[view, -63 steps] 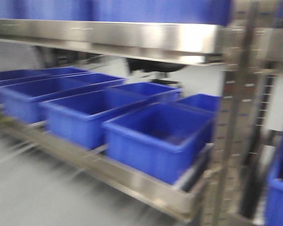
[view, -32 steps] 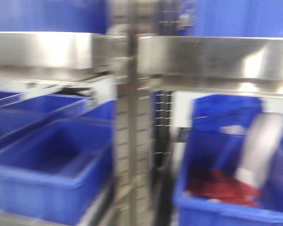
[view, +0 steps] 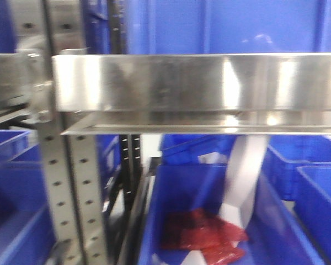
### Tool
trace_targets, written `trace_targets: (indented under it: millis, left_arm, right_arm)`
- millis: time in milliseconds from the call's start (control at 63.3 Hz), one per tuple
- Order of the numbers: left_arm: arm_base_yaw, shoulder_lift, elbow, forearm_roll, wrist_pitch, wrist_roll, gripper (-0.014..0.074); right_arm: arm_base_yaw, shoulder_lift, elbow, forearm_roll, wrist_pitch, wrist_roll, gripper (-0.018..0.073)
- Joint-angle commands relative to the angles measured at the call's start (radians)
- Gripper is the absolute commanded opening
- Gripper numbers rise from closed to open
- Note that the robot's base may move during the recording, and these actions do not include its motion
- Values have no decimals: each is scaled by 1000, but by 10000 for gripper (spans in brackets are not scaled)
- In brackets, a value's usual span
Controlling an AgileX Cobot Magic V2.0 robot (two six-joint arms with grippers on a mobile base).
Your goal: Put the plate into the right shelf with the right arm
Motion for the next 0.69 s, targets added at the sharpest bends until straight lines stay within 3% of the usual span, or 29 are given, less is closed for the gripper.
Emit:
trace_targets:
  millis: [0,679]
  left_arm:
    - [-5,-11,7,-6,-85,-3,-47]
    - [-5,-11,7,-6,-85,-3,-47]
  right_arm:
    - [-8,7,-29,-17,-92,-2,28]
    - [-8,7,-29,-17,-92,-2,28]
